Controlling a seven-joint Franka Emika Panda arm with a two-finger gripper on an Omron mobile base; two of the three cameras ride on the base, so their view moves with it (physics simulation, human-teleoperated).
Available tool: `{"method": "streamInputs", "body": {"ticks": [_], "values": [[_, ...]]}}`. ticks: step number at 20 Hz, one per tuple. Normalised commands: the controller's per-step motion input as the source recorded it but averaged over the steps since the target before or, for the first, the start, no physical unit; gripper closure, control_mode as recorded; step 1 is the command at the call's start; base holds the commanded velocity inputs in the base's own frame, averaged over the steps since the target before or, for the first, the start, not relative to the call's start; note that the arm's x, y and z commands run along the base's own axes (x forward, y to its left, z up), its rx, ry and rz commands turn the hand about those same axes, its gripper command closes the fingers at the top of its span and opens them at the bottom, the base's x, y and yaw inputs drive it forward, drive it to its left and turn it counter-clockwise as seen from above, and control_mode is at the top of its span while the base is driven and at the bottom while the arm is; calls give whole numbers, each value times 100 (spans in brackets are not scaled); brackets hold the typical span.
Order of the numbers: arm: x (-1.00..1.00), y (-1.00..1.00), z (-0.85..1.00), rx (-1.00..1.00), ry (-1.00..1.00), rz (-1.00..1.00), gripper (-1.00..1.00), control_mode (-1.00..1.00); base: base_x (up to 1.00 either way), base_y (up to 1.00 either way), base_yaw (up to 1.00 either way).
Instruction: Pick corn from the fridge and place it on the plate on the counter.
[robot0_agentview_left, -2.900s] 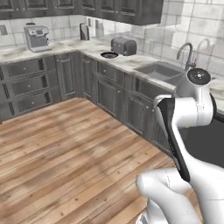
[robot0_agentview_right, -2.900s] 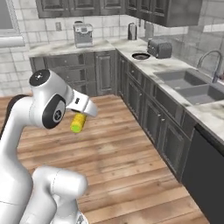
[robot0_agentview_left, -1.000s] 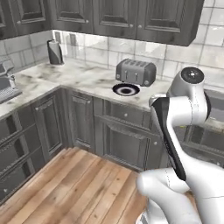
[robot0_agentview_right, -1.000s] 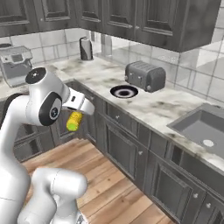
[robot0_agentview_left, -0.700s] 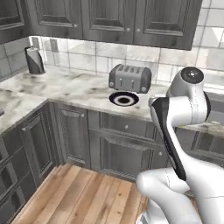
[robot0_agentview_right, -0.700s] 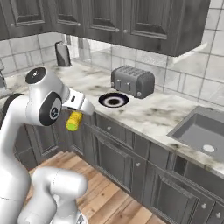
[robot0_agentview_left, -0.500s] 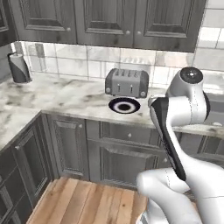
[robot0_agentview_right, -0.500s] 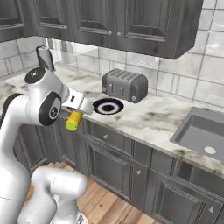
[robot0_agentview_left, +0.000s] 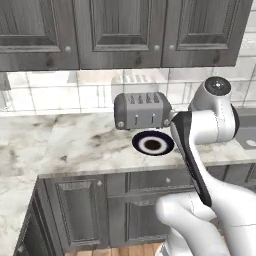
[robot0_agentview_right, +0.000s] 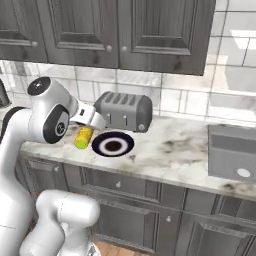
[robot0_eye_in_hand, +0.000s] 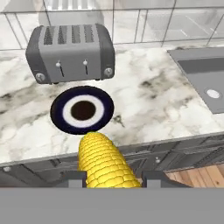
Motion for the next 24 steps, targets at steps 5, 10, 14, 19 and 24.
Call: {"method": "streamInputs", "body": {"ticks": [5, 10, 14, 19, 24], "values": [[0, 0, 0, 0, 0, 0, 100, 100, 85, 44, -54], [0, 0, 0, 0, 0, 0, 100, 100, 55, 2, -22], [3, 0, -46, 2, 5, 4, 100, -100, 9, 0, 0], [3, 14, -80, 9, 14, 17, 100, -100, 0, 0, 0], [38, 41, -71, 4, 13, 4, 100, -100, 0, 0, 0]]}}
